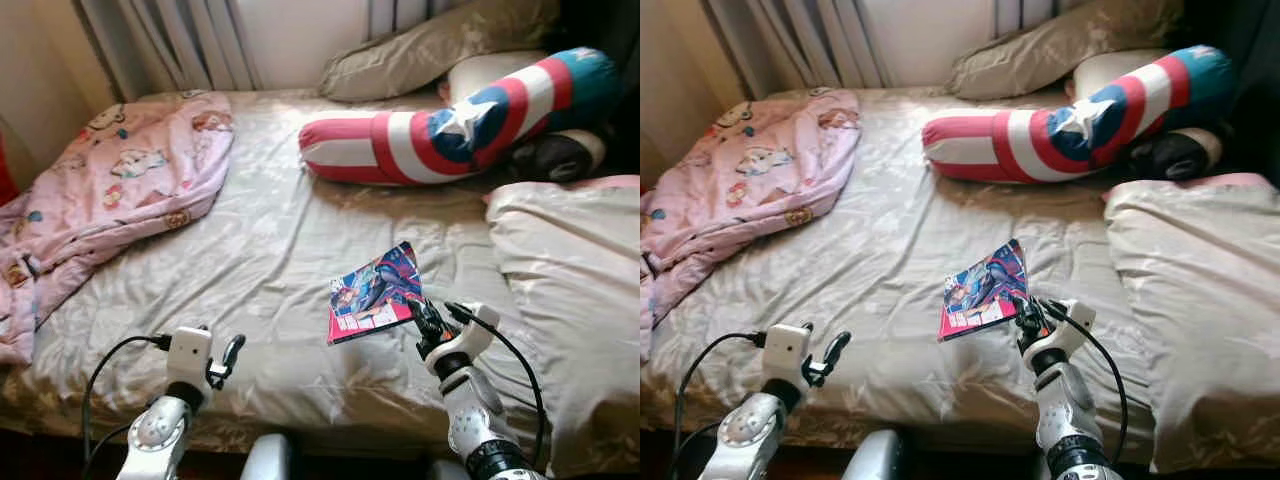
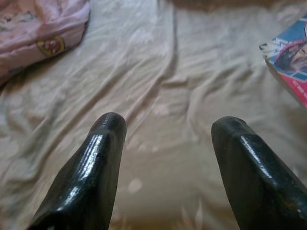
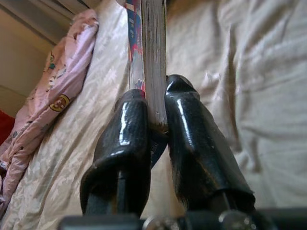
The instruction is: Clean up the room
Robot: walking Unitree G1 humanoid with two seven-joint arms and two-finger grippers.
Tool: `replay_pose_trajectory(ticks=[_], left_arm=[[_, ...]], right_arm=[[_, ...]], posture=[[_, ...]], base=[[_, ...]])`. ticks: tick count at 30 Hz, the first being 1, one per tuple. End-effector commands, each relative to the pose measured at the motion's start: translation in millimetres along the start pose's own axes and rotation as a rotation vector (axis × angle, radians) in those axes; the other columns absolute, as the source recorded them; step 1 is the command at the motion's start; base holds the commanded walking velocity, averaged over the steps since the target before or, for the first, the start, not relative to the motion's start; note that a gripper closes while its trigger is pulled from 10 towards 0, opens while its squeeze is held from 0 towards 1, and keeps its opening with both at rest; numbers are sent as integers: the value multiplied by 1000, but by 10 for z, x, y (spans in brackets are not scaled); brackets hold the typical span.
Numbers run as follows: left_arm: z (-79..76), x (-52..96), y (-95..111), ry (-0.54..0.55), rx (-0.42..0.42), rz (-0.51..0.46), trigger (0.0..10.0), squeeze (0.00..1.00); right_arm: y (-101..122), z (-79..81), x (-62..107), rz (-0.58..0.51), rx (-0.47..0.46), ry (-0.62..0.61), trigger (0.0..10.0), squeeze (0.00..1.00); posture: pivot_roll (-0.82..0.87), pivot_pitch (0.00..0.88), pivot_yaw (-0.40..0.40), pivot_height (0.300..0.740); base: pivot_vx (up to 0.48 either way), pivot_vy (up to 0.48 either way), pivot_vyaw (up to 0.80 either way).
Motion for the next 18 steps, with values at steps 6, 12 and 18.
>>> replay_pose_trajectory(ticks=[6,12,18], left_arm=[[42,153,-39,-19,-24,31,10000,0],[18,281,-72,-37,-25,55,10000,0],[-25,353,-87,-53,-22,79,10000,0]], right_arm=[[131,-206,17,-56,-44,-168,10000,0],[117,-405,127,-43,-65,-273,10000,0],[100,-537,206,-33,-84,-359,10000,0]], posture=[[168,135,147,625],[180,180,163,625],[184,205,170,625]], base=[[0,0,0],[0,0,0],[0,0,0]])
Point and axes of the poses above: a point about 5 cm out from each wrist's last joint towards the gripper, its own x axis pointing back from the gripper into the wrist, its own y axis along the axis of the wrist's last joint, z = x × y, the point moved 1 cm from there along -x, pointing out of the wrist towards the gripper, and after that the axes turned 6 degrees about -x, right-handed, at the moved point
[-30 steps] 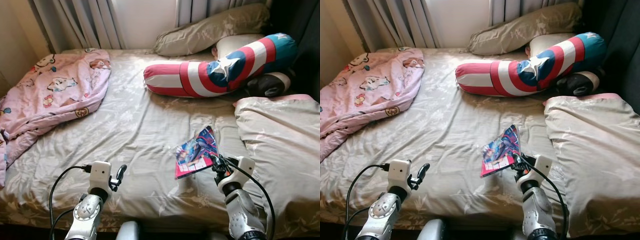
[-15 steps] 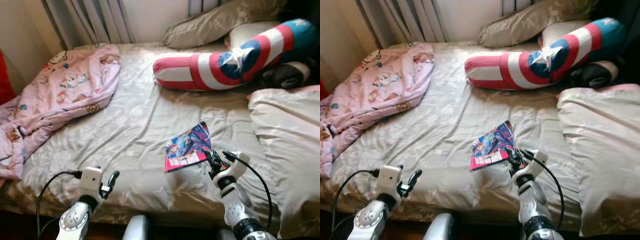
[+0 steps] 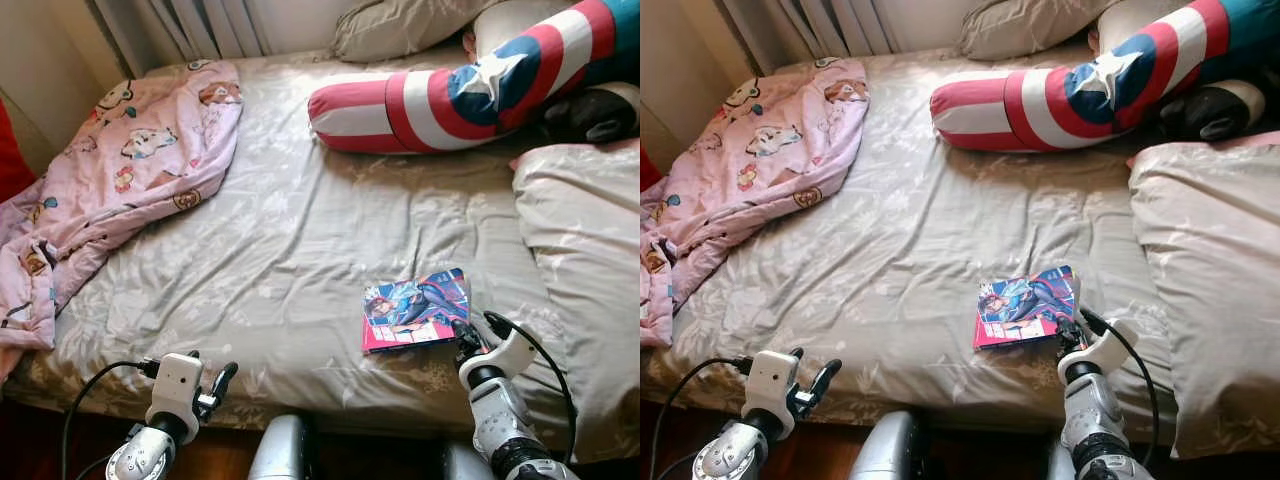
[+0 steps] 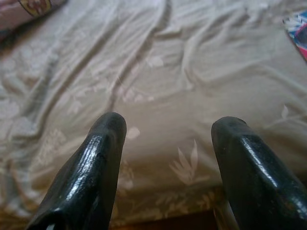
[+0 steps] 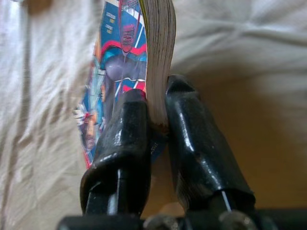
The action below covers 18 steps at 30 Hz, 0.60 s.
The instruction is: Clean up the room
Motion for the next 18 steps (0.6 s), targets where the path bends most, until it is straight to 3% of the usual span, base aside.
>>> replay_pose_trajectory(ticks=[1,11,18], left_arm=[[30,64,-47,-6,-5,33,10000,0],[26,111,-29,-10,-1,52,10000,0],[15,92,-2,-17,1,59,10000,0]], right_arm=[[-75,-61,31,21,-7,-45,10000,0],[-206,-202,109,67,-25,-133,10000,0],[-182,-230,105,141,62,-98,10000,0]], posture=[[184,211,170,625],[201,237,175,625],[198,242,174,625]], base=[[0,0,0],[0,0,0],[0,0,0]])
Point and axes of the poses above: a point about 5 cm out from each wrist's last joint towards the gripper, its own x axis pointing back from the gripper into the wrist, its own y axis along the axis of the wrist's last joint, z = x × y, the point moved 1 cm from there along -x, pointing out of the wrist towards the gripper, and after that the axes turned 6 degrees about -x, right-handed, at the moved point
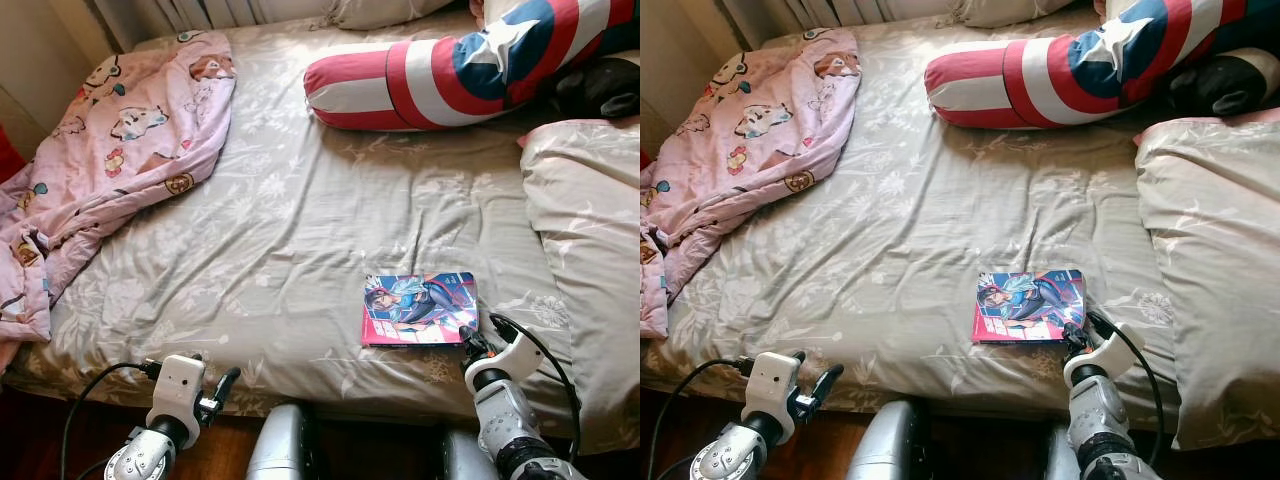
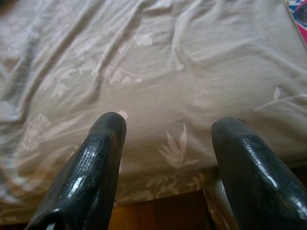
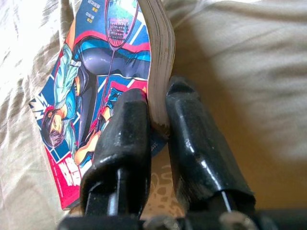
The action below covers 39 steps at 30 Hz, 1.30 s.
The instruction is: Clean up the room
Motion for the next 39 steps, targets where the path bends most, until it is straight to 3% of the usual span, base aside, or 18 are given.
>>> replay_pose_trajectory(ticks=[1,5,16,28,29,30,31,32,39], left_arm=[[46,55,-46,4,-5,28,10000,0],[40,49,-62,4,-5,38,10000,0],[13,17,-77,-9,-4,49,10000,0],[12,-13,-66,-6,-1,45,10000,0],[10,-16,-64,-6,-1,45,10000,0],[10,-16,-64,-6,-1,45,10000,0],[10,-18,-64,-6,-1,45,10000,0],[11,-19,-63,-5,-1,44,10000,0],[5,-28,-62,-3,0,44,10000,0]], right_arm=[[-227,-160,96,124,56,-43,10000,0],[-292,-287,162,196,113,-62,10000,0],[-387,-505,295,220,109,-138,10000,0],[-316,-475,255,181,110,-149,10000,0],[-302,-471,249,177,110,-148,10000,176],[-302,-471,249,177,110,-148,10000,176],[-292,-472,247,173,115,-150,10000,271],[-279,-476,245,168,120,-153,10000,506],[-200,-508,238,131,132,-183,10000,541]], posture=[[198,242,174,625],[195,240,171,625],[181,238,174,625],[181,234,172,625],[180,233,172,625],[180,233,172,625],[180,233,172,625],[180,233,172,625],[180,231,168,625]], base=[[0,0,0],[0,0,0],[0,0,0],[0,0,0],[0,0,0],[0,0,0],[0,0,0],[0,0,0],[0,0,0]])
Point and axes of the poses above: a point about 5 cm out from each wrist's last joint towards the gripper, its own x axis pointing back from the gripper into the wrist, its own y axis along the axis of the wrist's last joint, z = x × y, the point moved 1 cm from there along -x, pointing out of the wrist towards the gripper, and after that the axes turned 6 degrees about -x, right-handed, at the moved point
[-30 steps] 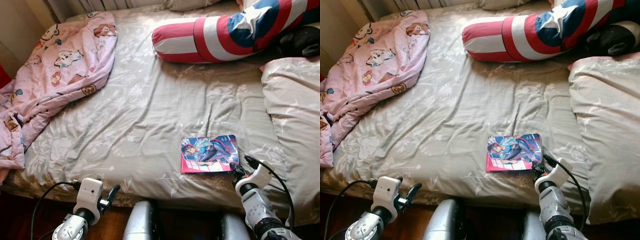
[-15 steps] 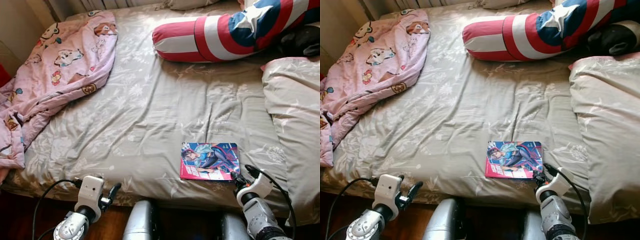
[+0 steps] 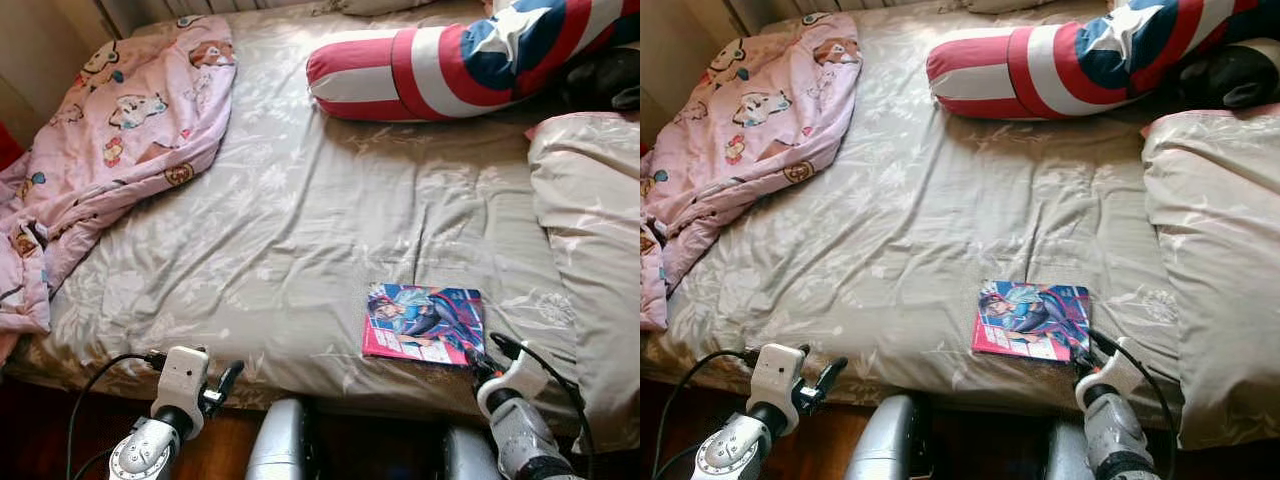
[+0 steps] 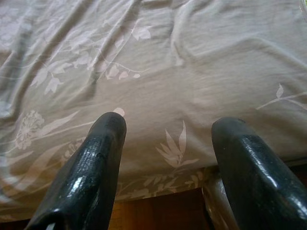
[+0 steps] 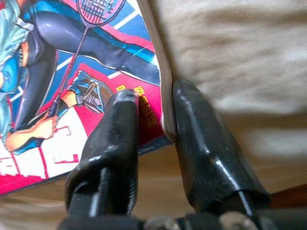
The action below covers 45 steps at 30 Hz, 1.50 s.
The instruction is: Clean up the room
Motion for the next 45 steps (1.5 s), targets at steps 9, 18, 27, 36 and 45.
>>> replay_pose_trajectory(ticks=[9,18,27,36,45], left_arm=[[3,43,-124,7,5,51,10000,0],[-15,5,-124,4,10,51,10000,0],[-48,-131,-97,16,26,37,10000,0],[-176,-412,-48,33,82,25,10000,0],[-182,-504,-233,46,140,128,10000,0]], right_arm=[[-66,-161,51,21,9,-83,10000,518],[163,-39,8,-111,42,-15,10000,478],[207,99,20,-199,113,65,10000,0],[144,276,34,-231,247,125,10000,0],[-118,78,108,-114,271,94,10000,0]], posture=[[183,228,167,625],[166,218,159,625],[140,177,134,625],[71,85,80,625],[37,3,42,679]], base=[[0,0,0],[0,0,0],[0,0,0],[0,0,0],[0,0,0]])
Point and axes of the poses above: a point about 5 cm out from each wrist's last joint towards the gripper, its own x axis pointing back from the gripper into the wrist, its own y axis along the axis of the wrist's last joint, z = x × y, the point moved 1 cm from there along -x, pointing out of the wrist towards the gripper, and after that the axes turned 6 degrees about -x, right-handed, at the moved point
